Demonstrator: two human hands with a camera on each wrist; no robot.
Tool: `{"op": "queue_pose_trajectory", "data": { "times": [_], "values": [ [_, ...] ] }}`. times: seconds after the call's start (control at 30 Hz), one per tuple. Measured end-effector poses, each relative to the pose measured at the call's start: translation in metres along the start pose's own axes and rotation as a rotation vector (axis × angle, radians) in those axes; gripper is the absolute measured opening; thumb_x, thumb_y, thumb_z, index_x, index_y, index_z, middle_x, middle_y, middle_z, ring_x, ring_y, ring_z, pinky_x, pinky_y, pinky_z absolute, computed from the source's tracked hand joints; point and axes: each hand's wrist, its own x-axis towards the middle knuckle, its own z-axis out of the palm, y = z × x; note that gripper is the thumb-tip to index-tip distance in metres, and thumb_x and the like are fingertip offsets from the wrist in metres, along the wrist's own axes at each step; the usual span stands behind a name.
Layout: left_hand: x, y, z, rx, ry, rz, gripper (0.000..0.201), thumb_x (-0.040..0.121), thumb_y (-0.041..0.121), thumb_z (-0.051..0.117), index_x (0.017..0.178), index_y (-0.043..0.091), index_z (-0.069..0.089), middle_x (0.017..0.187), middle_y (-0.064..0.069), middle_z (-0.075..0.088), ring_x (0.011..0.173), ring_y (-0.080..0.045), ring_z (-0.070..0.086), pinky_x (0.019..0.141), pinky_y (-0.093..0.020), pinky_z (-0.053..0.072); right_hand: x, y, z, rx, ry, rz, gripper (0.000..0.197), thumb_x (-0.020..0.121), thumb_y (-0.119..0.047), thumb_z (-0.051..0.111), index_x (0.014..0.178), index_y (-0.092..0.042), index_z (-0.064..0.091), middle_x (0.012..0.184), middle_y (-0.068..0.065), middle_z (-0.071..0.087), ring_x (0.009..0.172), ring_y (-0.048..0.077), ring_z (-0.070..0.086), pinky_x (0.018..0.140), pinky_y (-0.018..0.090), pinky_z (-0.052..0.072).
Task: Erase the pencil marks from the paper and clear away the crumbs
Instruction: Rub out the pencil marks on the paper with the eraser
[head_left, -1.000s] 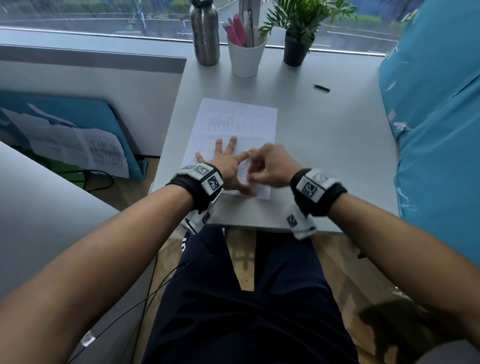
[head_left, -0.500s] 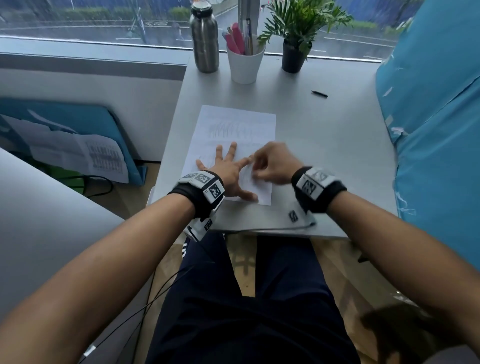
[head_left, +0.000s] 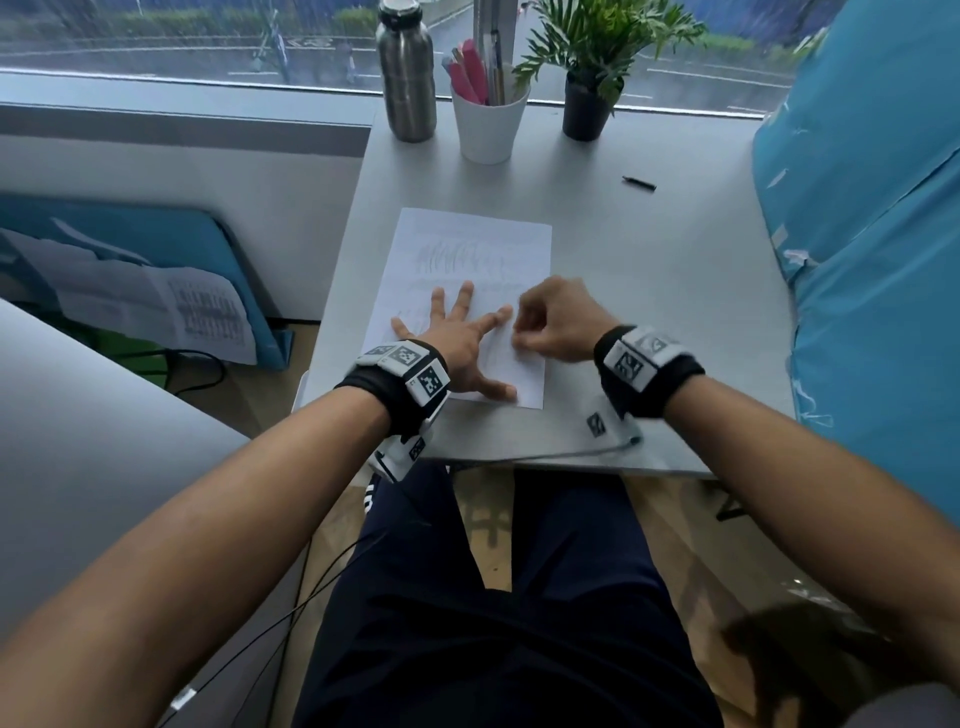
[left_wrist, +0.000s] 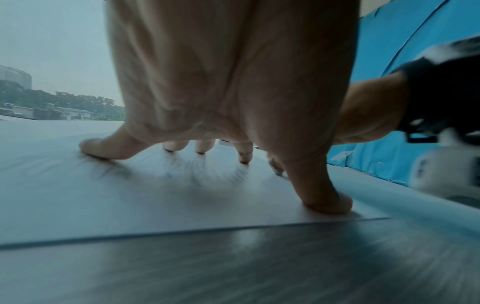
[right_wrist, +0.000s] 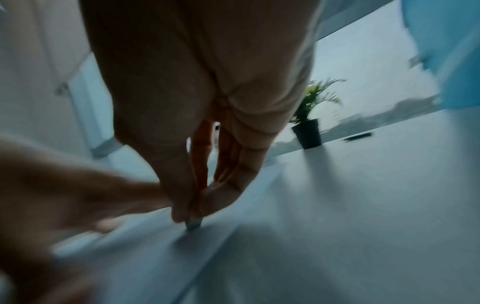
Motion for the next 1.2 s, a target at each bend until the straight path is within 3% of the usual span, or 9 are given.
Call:
{"op": "queue_pose_trajectory", "data": {
  "times": [0.13, 0.37, 0.5, 0.6, 0.73, 0.87, 1.0, 1.13, 1.2],
  "values": [
    [0.000, 0.001, 0.002, 0.009, -0.002, 0.005, 0.121, 0.058, 0.077, 0.073, 0.149, 0.054, -0.004, 0.158, 0.005, -0.032, 0.145, -0.032, -0.027, 0.101, -0.081, 0.001, -0.002, 0.001, 0.001, -0.040, -0.074, -0.029, 0.008, 0.071, -0.014, 0.078, 0.076, -0.009, 0.075, 0.067, 0.000, 0.068, 0.056, 0.005, 0.057, 0.053, 0.006, 0.040],
    [0.001, -0.001, 0.001, 0.027, -0.010, 0.010, 0.121, 0.059, 0.078, 0.071, 0.149, 0.054, -0.007, 0.156, 0.005, -0.035, 0.144, -0.031, -0.030, 0.101, -0.081, -0.001, -0.009, -0.006, 0.006, -0.041, -0.121, -0.090, 0.005, 0.072, -0.011, 0.077, 0.075, -0.010, 0.073, 0.069, -0.001, 0.069, 0.062, 0.011, 0.063, 0.060, 0.018, 0.051],
    [0.002, -0.003, 0.002, 0.026, -0.012, 0.009, 0.120, 0.059, 0.079, 0.071, 0.148, 0.056, -0.006, 0.156, 0.006, -0.035, 0.144, -0.031, -0.029, 0.101, -0.081, -0.002, 0.007, 0.006, -0.007, 0.002, 0.039, 0.037, 0.007, 0.071, -0.014, 0.077, 0.076, -0.010, 0.075, 0.073, 0.004, 0.072, 0.068, 0.016, 0.068, 0.067, 0.027, 0.057],
    [0.002, -0.005, 0.003, 0.030, -0.008, 0.025, 0.121, 0.057, 0.080, 0.071, 0.149, 0.054, -0.004, 0.156, 0.006, -0.035, 0.144, -0.030, -0.030, 0.101, -0.081, -0.002, -0.009, -0.010, 0.007, -0.041, -0.137, -0.110, 0.004, 0.071, -0.011, 0.076, 0.073, -0.010, 0.073, 0.069, 0.000, 0.070, 0.063, 0.012, 0.065, 0.062, 0.023, 0.054],
    [0.002, -0.003, 0.003, 0.033, 0.004, 0.019, 0.120, 0.058, 0.079, 0.072, 0.148, 0.056, -0.004, 0.157, 0.006, -0.033, 0.145, -0.031, -0.028, 0.101, -0.081, -0.001, 0.010, 0.007, -0.010, -0.005, 0.051, 0.044, 0.009, 0.071, -0.016, 0.077, 0.077, -0.010, 0.075, 0.074, 0.004, 0.073, 0.067, 0.014, 0.066, 0.065, 0.024, 0.055],
    [0.004, -0.006, 0.004, 0.032, 0.009, 0.032, 0.120, 0.057, 0.078, 0.072, 0.149, 0.054, -0.001, 0.157, 0.007, -0.033, 0.145, -0.030, -0.028, 0.101, -0.081, -0.002, -0.006, -0.014, 0.017, -0.037, -0.138, -0.121, 0.005, 0.070, -0.013, 0.076, 0.074, -0.010, 0.074, 0.070, 0.003, 0.071, 0.058, 0.009, 0.061, 0.054, 0.013, 0.046],
    [0.002, -0.004, 0.004, 0.040, 0.010, 0.031, 0.119, 0.058, 0.079, 0.070, 0.148, 0.056, -0.004, 0.157, 0.006, -0.033, 0.145, -0.031, -0.028, 0.101, -0.081, -0.002, 0.013, 0.000, -0.002, -0.016, 0.047, 0.024, 0.010, 0.070, -0.018, 0.078, 0.074, -0.010, 0.074, 0.074, 0.005, 0.073, 0.064, 0.013, 0.064, 0.057, 0.015, 0.046],
    [0.004, -0.007, 0.004, 0.035, 0.009, 0.038, 0.121, 0.057, 0.080, 0.071, 0.148, 0.055, -0.004, 0.157, 0.006, -0.033, 0.145, -0.030, -0.029, 0.100, -0.081, -0.003, -0.001, -0.014, 0.017, -0.073, -0.122, -0.112, 0.004, 0.071, -0.013, 0.075, 0.073, -0.009, 0.074, 0.070, 0.004, 0.072, 0.060, 0.013, 0.063, 0.055, 0.015, 0.047],
    [0.003, -0.005, 0.005, 0.038, 0.002, 0.039, 0.119, 0.058, 0.080, 0.070, 0.148, 0.056, -0.004, 0.157, 0.007, -0.033, 0.145, -0.030, -0.029, 0.100, -0.081, -0.004, 0.011, -0.001, 0.002, -0.050, -0.022, -0.001, 0.008, 0.072, -0.016, 0.077, 0.075, -0.009, 0.074, 0.073, 0.005, 0.072, 0.062, 0.013, 0.062, 0.055, 0.012, 0.044]
  ]
}}
